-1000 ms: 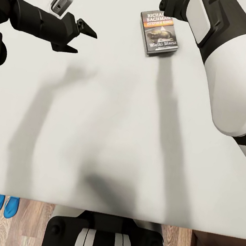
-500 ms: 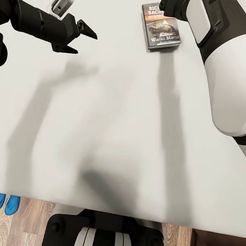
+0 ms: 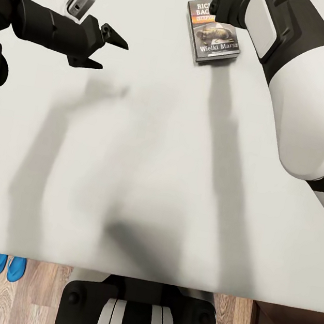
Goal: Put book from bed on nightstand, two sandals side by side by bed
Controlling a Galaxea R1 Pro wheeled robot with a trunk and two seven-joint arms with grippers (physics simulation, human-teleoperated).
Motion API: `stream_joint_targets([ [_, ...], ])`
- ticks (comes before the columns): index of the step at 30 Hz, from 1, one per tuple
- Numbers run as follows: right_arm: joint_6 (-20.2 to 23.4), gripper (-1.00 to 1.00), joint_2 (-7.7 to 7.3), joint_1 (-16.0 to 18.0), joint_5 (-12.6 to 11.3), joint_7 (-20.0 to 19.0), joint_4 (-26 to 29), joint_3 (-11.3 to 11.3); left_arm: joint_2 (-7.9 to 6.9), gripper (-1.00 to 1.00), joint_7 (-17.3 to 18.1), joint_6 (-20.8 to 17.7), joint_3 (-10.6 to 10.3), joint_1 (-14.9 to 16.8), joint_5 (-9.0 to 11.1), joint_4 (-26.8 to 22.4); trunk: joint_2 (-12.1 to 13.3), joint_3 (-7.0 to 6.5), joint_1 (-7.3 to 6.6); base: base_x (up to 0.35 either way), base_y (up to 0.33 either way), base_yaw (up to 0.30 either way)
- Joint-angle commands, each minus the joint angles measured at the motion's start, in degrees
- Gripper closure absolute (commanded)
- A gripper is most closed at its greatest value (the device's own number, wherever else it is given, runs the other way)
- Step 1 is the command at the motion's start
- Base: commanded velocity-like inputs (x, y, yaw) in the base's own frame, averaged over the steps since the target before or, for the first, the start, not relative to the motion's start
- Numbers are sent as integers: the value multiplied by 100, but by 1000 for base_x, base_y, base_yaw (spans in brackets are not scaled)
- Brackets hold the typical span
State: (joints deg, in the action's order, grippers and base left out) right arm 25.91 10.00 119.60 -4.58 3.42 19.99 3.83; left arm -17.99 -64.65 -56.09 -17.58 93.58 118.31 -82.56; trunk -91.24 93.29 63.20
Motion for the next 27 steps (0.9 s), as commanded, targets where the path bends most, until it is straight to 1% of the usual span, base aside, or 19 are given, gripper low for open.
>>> stream_joint_targets([
  [1, 25, -100, 0, 2, -48, 36, 6, 32, -5, -100, -59, -8, -5, 5, 52, -5, -1, 3, 0, 0, 0, 0],
  [8, -111, -100, 0, -5, -56, -46, 3, 21, -6, -100, -57, -8, -7, -2, 47, -38, -1, 5, 0, 0, 0, 0],
  [11, -455, -100, 0, -6, -50, -270, -16, 17, -6, -100, -57, -8, -11, -4, 50, -44, -1, 5, 0, 0, 0, 0],
  [12, -455, -100, 0, -6, -50, -270, -16, 17, -6, -100, -57, -8, -11, -4, 50, -44, -1, 5, 0, 0, 0, 0],
  [13, -588, -100, 0, -6, -47, -363, -44, 16, -5, -100, -57, -8, -12, -5, 50, -45, -1, 5, 0, 0, 0, 0],
  [16, -953, -100, 0, -3, -44, -580, -208, 15, -4, -100, -56, -8, -16, -9, 49, -48, -1, 5, 0, 0, 0, 0],
  [19, -1229, -100, 0, -1, -44, -716, -363, 17, -3, -100, -56, -8, -21, -12, 49, -52, -1, 5, 0, 0, 0, 0],
  [23, -1388, -100, 0, -3, -42, -824, -430, 22, -3, -100, -56, -14, -23, -13, 48, -56, -1, 5, 0, 0, 0, 0],
  [24, -1539, -100, 0, -5, -29, -991, -474, 25, -3, -100, -56, -18, -24, -14, 48, -60, -1, 5, 0, 0, 0, 0],
  [25, -1539, -100, 0, -5, -29, -991, -474, 25, -3, -100, -56, -18, -24, -14, 48, -60, -1, 5, 0, 0, 0, 0],
  [26, -1712, -100, 0, -6, -10, -1219, -543, 31, -4, -100, -56, -15, -25, -15, 50, -70, -1, 5, 0, 0, 0, 0],
  [27, -1751, -100, 0, -6, -5, -1269, -574, 36, -4, -100, -56, -17, -25, -15, 49, -77, -1, 5, 0, 0, 0, 0],
])
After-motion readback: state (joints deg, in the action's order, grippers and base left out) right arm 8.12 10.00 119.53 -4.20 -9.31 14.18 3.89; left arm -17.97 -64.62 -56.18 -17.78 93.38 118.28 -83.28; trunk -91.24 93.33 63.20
